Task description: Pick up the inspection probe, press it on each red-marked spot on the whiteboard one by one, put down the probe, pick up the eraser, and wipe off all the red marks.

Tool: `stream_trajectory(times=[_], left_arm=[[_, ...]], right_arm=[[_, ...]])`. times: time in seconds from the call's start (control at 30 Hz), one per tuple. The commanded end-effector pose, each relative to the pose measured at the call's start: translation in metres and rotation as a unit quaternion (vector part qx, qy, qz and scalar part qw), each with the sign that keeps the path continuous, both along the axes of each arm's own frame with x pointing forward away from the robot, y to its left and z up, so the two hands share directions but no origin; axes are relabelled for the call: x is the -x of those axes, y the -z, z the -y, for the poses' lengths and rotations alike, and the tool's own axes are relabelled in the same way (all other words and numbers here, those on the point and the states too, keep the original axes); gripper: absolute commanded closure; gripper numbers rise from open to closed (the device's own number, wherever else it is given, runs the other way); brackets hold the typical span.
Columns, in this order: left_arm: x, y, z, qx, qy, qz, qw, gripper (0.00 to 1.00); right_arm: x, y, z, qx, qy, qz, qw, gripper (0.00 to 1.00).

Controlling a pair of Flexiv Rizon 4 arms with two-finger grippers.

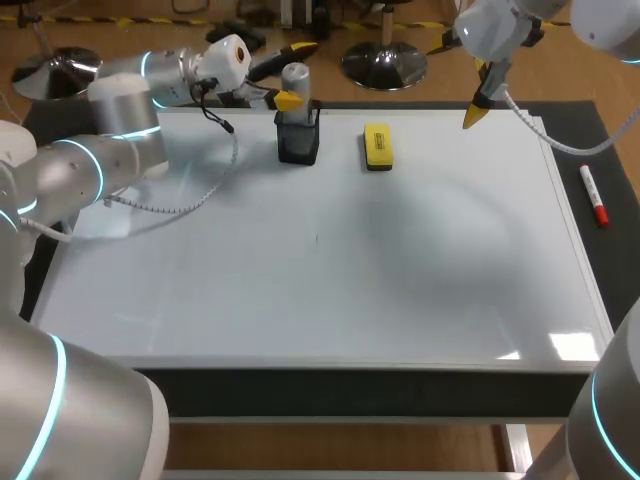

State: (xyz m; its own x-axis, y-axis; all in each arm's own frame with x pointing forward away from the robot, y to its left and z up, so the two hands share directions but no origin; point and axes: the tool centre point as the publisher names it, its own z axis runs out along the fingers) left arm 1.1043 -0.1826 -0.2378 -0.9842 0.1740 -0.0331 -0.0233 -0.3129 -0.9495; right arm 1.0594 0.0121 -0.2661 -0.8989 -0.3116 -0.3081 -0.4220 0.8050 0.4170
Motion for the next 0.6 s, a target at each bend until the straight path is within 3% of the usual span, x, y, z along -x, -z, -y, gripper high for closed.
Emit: stream_trajectory(times=[0.03, 0.27, 0.6], left_arm=[[0.003, -0.005, -0.002, -0.006, -0.011, 0.002, 1.000, 0.00], [0.007, -0.016, -0.006, -0.017, -0.026, 0.008, 0.999, 0.00], [0.016, -0.026, -0.012, -0.096, -0.063, 0.010, 0.993, 0.00]], right_arm=[[0.000, -0.001, 0.000, 0.003, 0.000, 0.000, 1.000, 0.00], [0.000, -0.001, 0.000, 0.003, 0.000, 0.000, 1.000, 0.00], [0.000, -0.001, 0.000, 0.003, 0.000, 0.000, 1.000, 0.00]])
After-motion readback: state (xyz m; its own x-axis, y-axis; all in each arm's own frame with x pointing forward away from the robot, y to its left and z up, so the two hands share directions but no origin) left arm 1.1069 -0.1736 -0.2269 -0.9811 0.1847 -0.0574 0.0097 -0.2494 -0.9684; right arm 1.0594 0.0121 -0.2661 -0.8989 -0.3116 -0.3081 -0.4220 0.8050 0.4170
